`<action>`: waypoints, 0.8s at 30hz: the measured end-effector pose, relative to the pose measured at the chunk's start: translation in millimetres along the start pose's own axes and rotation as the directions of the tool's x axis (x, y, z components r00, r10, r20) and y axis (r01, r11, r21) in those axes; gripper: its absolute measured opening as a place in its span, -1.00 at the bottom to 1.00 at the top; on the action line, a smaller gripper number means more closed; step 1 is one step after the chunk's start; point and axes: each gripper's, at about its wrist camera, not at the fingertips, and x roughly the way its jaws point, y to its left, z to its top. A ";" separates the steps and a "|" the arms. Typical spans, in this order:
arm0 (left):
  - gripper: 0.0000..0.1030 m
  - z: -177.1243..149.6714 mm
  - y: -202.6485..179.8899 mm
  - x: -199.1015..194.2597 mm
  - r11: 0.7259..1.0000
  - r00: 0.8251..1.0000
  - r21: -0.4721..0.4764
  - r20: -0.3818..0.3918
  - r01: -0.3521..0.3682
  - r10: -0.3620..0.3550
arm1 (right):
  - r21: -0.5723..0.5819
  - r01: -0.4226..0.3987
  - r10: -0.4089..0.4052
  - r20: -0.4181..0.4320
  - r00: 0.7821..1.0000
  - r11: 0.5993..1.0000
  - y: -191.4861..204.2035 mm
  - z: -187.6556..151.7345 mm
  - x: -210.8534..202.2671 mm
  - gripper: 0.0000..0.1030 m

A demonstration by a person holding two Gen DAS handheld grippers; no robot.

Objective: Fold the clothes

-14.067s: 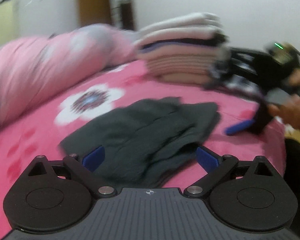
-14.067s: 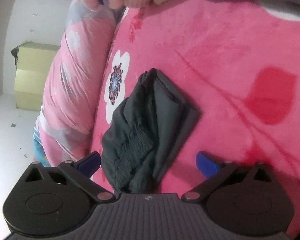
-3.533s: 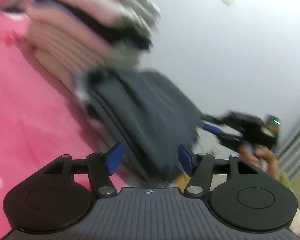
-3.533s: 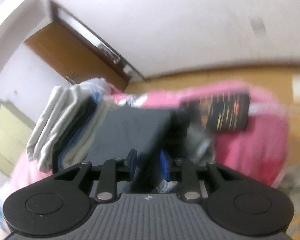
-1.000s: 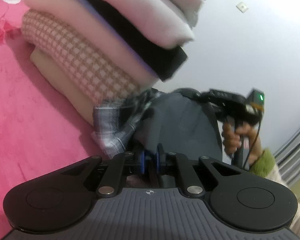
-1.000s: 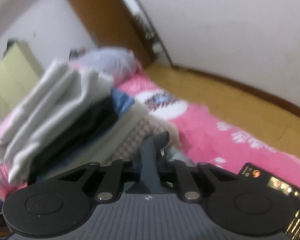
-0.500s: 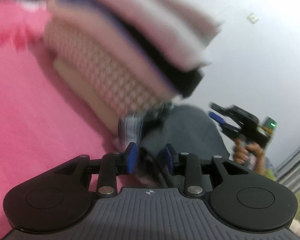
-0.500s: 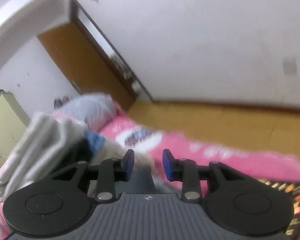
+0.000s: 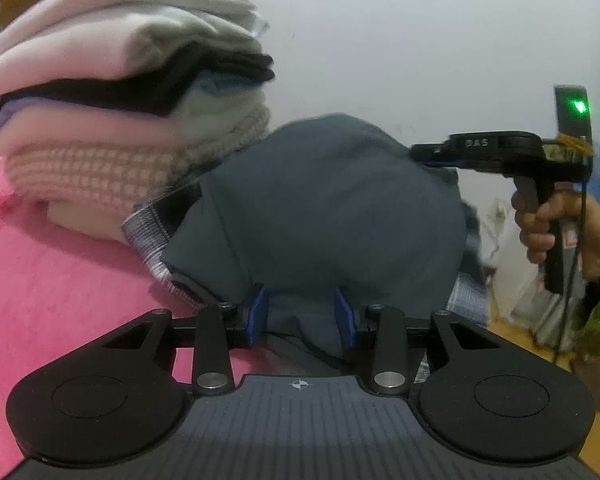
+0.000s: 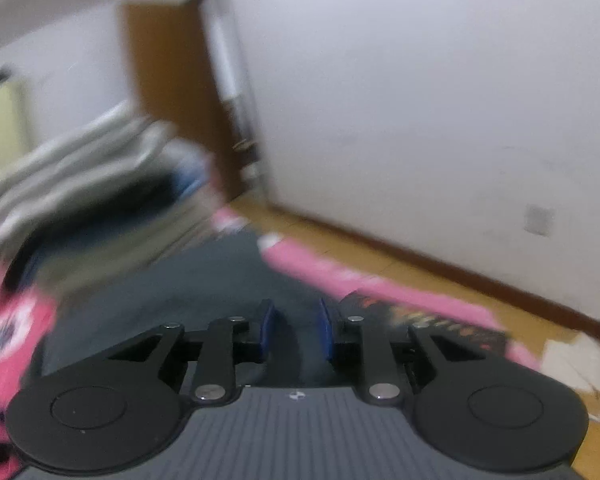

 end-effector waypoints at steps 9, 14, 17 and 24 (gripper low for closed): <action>0.10 0.1 -16.7 3.0 0.999 0.999 0.023 0.003 0.046 -0.046 | 0.078 0.113 -0.114 0.003 0.993 0.991 -10.9 -34.4 -42.4 -0.52; 0.10 -5.7 -19.5 -9.4 0.998 0.998 0.004 0.026 0.057 -0.057 | 0.213 0.184 -0.198 0.046 0.979 0.960 -33.0 -44.1 -76.3 -0.52; 0.16 -0.2 -15.2 -19.6 0.998 0.996 -0.032 0.065 0.059 -0.057 | 0.197 0.160 -0.182 0.101 0.978 0.967 -18.3 -41.4 -93.4 -0.52; 0.56 -5.5 -27.1 -65.1 0.994 0.993 -0.096 0.114 0.046 -0.035 | 0.163 0.015 -0.032 0.105 0.994 0.986 42.2 -50.6 -116.5 -0.50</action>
